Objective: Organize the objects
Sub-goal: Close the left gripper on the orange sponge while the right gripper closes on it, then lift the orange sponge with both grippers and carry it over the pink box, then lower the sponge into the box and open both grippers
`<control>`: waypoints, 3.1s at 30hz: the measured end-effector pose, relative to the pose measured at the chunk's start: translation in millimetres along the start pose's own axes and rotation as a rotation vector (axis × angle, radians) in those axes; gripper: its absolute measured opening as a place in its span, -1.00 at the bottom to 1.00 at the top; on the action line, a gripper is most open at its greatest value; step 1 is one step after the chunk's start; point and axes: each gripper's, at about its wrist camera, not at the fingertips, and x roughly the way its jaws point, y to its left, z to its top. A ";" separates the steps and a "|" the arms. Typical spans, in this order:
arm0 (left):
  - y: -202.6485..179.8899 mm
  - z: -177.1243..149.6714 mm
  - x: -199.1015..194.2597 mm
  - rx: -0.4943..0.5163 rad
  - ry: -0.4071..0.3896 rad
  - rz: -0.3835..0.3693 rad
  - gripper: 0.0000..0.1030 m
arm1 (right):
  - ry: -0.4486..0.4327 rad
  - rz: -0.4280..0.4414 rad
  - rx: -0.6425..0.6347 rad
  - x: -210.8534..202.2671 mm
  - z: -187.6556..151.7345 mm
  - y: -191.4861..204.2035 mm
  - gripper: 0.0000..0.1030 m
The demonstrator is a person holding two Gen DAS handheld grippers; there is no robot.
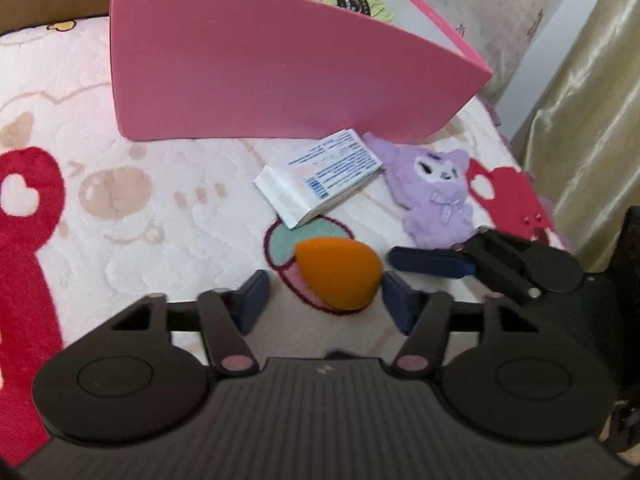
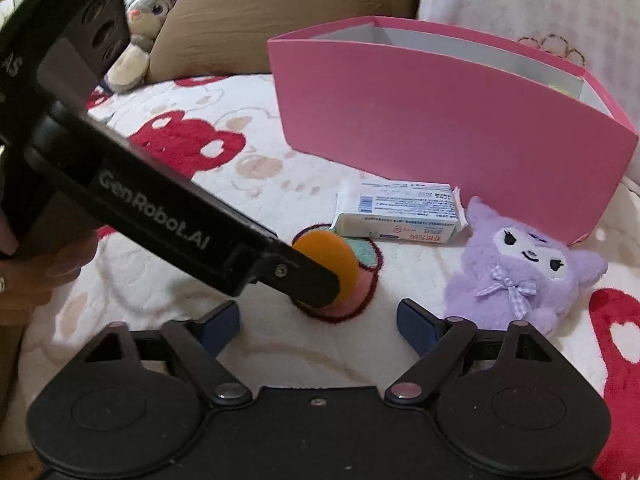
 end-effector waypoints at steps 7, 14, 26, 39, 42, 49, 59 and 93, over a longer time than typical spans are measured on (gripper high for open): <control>-11.3 -0.1 -4.6 0.019 -0.015 -0.013 -0.25 | -0.008 -0.009 -0.006 -8.1 4.3 4.9 -0.30; -5.6 -0.4 -2.9 -0.029 0.002 -0.013 -0.26 | -0.019 -0.036 -0.002 -2.1 1.4 6.1 0.08; -30.7 3.0 -26.3 -0.016 -0.031 -0.014 -0.31 | -0.045 -0.052 -0.016 -22.6 6.5 11.9 -0.31; -77.2 12.1 -98.8 0.113 -0.021 -0.006 -0.31 | -0.067 -0.109 -0.047 -90.9 37.0 47.6 -0.22; -83.7 19.3 -107.9 0.135 0.006 -0.007 -0.31 | -0.053 -0.128 -0.067 -99.8 43.7 55.3 -0.22; -91.0 49.8 -123.0 0.169 0.047 -0.028 -0.31 | -0.080 -0.174 -0.107 -116.7 71.6 64.5 -0.09; -90.1 112.3 -132.7 0.158 0.018 -0.006 -0.31 | -0.114 -0.175 -0.099 -110.7 130.3 42.1 -0.09; 35.2 261.9 49.5 -0.170 0.101 0.055 -0.29 | 0.133 -0.067 0.375 90.2 228.3 -120.5 -0.16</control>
